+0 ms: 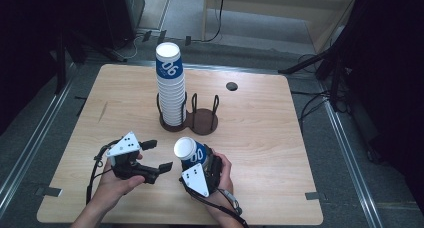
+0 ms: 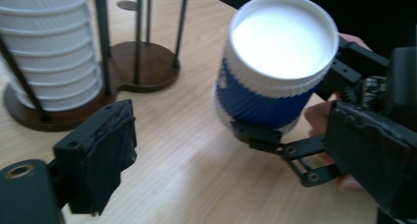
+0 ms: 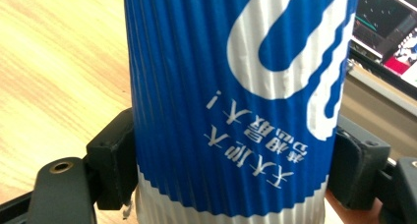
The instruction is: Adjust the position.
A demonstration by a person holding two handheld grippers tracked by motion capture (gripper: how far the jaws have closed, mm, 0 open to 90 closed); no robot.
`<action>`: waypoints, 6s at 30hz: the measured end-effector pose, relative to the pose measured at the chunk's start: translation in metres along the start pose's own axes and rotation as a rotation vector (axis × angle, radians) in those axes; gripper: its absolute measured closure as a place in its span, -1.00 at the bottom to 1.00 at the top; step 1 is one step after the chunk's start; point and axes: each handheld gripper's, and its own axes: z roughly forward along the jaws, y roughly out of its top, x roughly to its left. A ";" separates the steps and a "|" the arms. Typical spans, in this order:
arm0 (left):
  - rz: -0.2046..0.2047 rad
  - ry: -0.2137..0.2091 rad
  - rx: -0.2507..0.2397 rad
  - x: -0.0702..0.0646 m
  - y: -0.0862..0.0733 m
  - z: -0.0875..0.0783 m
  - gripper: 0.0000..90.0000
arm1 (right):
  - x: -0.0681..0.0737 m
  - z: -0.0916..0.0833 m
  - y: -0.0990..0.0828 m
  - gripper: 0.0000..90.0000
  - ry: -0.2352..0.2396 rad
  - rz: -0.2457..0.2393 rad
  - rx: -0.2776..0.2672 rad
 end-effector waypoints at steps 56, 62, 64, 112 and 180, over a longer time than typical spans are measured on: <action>-0.029 0.081 -0.176 0.012 -0.004 -0.008 -0.35 | 0.003 -0.014 0.006 -1.00 0.092 -0.021 -0.089; -0.051 0.098 -0.224 0.016 -0.006 -0.012 -0.35 | -0.002 -0.012 0.005 -1.00 0.094 0.043 -0.081; -0.046 0.115 -0.242 0.016 -0.007 -0.011 -0.35 | -0.004 -0.011 0.005 -1.00 0.090 0.062 -0.081; -0.078 0.227 -0.477 0.032 -0.025 -0.006 -0.35 | -0.017 -0.002 0.048 -1.00 0.248 0.882 0.034; -0.034 0.182 -0.508 0.013 -0.031 0.014 -0.35 | -0.026 0.037 0.054 -0.94 0.414 1.878 0.157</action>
